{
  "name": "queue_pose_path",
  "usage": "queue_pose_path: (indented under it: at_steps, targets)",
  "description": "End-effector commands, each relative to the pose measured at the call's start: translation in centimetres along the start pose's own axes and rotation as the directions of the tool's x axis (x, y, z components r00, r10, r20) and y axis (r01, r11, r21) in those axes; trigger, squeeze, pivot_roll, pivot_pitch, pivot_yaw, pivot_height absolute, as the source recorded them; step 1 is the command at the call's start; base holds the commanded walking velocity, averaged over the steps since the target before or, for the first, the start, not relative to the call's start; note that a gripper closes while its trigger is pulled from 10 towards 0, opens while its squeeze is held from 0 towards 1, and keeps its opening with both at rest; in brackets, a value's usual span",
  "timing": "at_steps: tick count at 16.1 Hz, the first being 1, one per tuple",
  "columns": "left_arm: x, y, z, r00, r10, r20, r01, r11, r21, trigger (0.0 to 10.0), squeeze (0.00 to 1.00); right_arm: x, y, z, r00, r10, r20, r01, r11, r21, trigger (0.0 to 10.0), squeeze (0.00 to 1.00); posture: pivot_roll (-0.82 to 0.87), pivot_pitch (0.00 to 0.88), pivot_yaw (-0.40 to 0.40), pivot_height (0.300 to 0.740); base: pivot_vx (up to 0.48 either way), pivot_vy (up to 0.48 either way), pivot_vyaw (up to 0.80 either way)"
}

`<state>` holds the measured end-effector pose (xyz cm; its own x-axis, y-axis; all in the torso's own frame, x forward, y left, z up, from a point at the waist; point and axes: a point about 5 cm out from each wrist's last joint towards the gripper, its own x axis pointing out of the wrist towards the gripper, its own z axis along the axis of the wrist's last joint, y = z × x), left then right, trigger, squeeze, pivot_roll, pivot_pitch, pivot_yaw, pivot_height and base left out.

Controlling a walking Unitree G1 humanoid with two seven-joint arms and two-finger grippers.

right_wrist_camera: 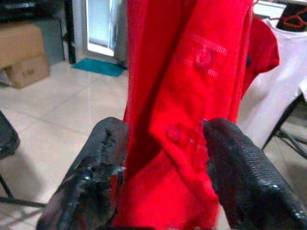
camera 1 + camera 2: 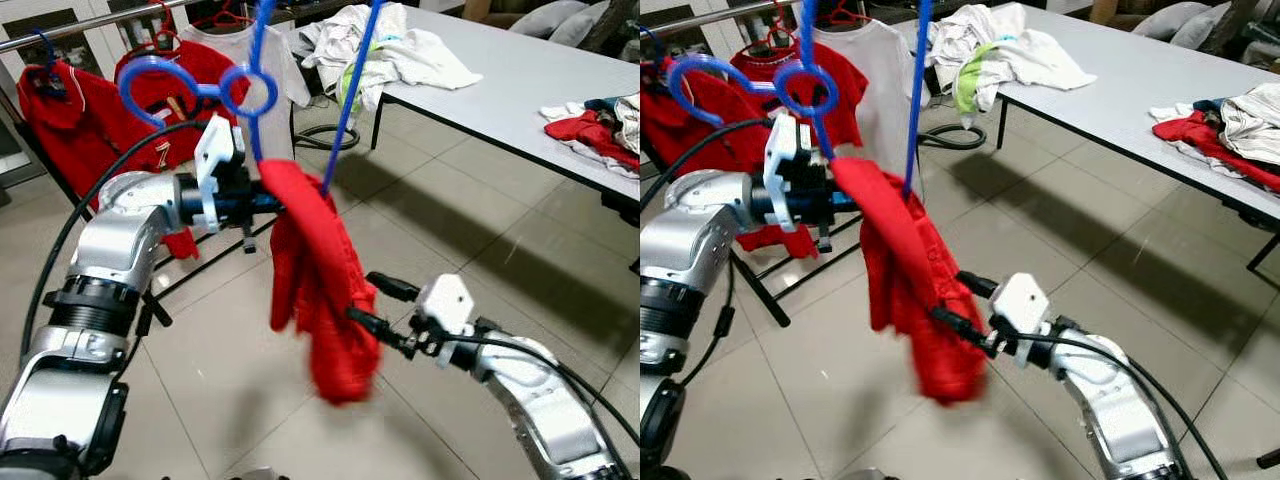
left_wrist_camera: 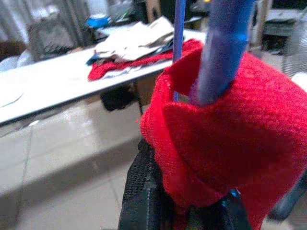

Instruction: Hang hanger

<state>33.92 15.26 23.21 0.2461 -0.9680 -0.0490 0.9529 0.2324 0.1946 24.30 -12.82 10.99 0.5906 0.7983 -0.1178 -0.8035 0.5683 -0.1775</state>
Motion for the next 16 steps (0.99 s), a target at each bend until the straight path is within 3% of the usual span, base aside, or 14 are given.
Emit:
queue_pose_path:
  at_steps: [1,2,3,4,9,11,12,14,16]
  targets:
    - [-0.1,0.2,1.8,0.998,-0.018,0.054,0.015,0.999,0.044,0.0,0.0,0.3,-0.2,-0.1,0.999,-0.024,-0.022,0.024,1.0,-0.002,10.0,1.0,-0.06,0.0,0.075,0.74,0.0,0.0,0.0]
    - [-0.2,0.2,2.2,0.997,-0.04,0.058,0.038,0.998,0.045,0.0,0.0,0.6,-1.2,-0.1,0.991,-0.131,-0.022,0.132,0.991,0.031,10.0,1.0,-0.05,0.0,0.08,0.74,0.0,0.0,0.0]
    - [-0.3,0.1,2.4,0.997,-0.054,0.058,0.052,0.998,0.042,0.0,0.0,0.9,-1.8,0.6,0.982,-0.186,0.016,0.183,0.977,0.11,10.0,0.16,-0.05,0.0,0.08,0.74,0.0,0.0,0.0]
    - [-0.4,0.1,2.5,0.997,-0.058,0.059,0.056,0.998,0.039,0.0,0.0,1.1,-1.9,1.1,0.981,-0.186,0.049,0.177,0.972,0.153,10.0,0.0,-0.05,0.0,0.081,0.74,0.0,0.0,0.0]
    - [-1.0,0.1,2.7,0.993,-0.08,0.083,0.079,0.997,0.008,0.0,0.0,0.7,-2.3,1.2,0.987,-0.157,0.037,0.151,0.981,0.119,10.0,0.0,-0.04,0.0,0.08,0.74,0.0,0.0,0.0]
    - [-1.2,0.3,2.7,0.994,-0.074,0.075,0.074,0.997,0.008,0.0,0.0,0.0,-2.3,1.9,0.993,-0.092,0.075,0.079,0.984,0.161,10.0,0.0,-0.03,0.0,0.079,0.74,0.0,0.0,0.0]
    - [-1.4,0.3,2.7,0.995,-0.083,0.062,0.083,0.997,0.0,0.0,0.0,-1.5,-3.1,3.3,0.991,-0.023,0.132,-0.009,0.972,0.236,10.0,0.0,-0.03,0.0,0.077,0.74,0.0,0.0,0.0]
    - [-1.3,0.2,2.5,0.994,-0.1,0.051,0.1,0.995,-0.01,0.0,0.0,-2.1,-3.7,3.4,0.993,-0.001,0.12,-0.028,0.97,0.24,10.0,0.0,-0.03,0.0,0.081,0.74,0.0,0.0,0.0]
    - [-1.1,0.0,2.2,0.993,-0.114,0.043,0.115,0.993,-0.014,0.0,0.0,-2.2,-4.6,3.1,0.994,-0.058,0.088,0.036,0.972,0.231,10.0,0.0,-0.03,0.0,0.086,0.74,0.0,0.0,0.0]
